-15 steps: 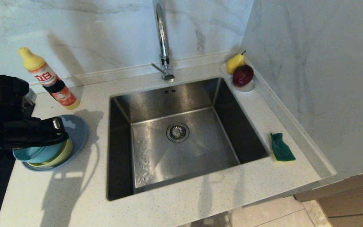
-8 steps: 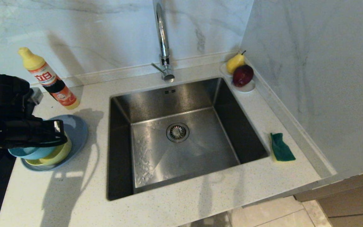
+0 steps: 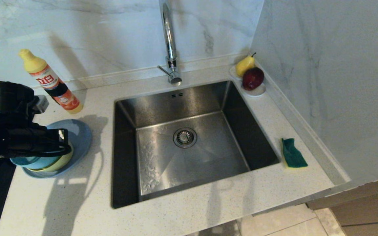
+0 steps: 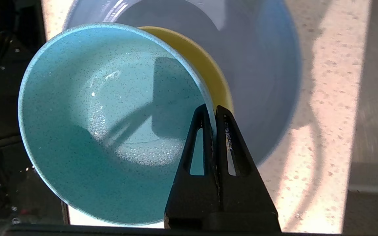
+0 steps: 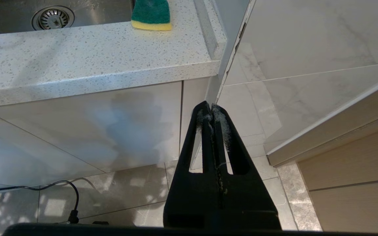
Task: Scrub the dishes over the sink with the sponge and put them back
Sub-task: Place the bowl on the bowl
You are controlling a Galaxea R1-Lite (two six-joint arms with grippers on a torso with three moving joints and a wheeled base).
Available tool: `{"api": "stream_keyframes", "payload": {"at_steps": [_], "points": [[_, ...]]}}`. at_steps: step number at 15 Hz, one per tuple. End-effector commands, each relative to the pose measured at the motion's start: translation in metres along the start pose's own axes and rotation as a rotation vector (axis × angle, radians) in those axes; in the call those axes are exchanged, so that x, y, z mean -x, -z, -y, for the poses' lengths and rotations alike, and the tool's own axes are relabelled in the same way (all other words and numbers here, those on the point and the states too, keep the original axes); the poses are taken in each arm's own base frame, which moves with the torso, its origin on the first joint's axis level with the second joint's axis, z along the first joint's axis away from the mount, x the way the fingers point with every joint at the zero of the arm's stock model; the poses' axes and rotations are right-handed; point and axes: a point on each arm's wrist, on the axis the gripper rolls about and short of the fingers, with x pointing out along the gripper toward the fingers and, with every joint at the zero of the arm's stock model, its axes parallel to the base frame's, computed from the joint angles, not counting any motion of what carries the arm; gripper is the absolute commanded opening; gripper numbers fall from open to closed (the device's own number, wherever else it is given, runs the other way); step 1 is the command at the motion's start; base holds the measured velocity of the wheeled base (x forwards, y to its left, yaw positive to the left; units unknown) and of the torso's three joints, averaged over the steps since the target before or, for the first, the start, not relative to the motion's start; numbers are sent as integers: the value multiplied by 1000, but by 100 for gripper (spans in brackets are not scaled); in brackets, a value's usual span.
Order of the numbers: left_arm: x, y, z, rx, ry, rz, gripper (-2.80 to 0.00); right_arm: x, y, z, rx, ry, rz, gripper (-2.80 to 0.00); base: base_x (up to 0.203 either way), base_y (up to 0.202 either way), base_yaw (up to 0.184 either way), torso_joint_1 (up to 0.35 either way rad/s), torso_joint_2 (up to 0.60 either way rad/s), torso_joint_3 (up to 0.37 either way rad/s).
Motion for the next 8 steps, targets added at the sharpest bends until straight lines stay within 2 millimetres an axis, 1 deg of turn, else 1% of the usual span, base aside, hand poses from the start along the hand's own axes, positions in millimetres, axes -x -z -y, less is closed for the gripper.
{"api": "stream_keyframes", "payload": {"at_steps": [1, 5, 7, 8], "points": [[0, 1, 2, -5, 3, -2, -280, 0, 0, 0, 0, 0, 0, -280, 0, 0, 0, 0, 0, 0], [-6, 8, 3, -15, -11, -34, -280, 0, 0, 0, 0, 0, 0, -280, 0, 0, 0, 0, 0, 0], [-5, 6, 3, -18, -11, -29, -280, 0, 0, 0, 0, 0, 0, -280, 0, 0, 0, 0, 0, 0], [-5, 5, 3, -28, -12, -26, 0, 0, 0, 0, 0, 0, 0, -280, 0, 0, 0, 0, 0, 0]]}}
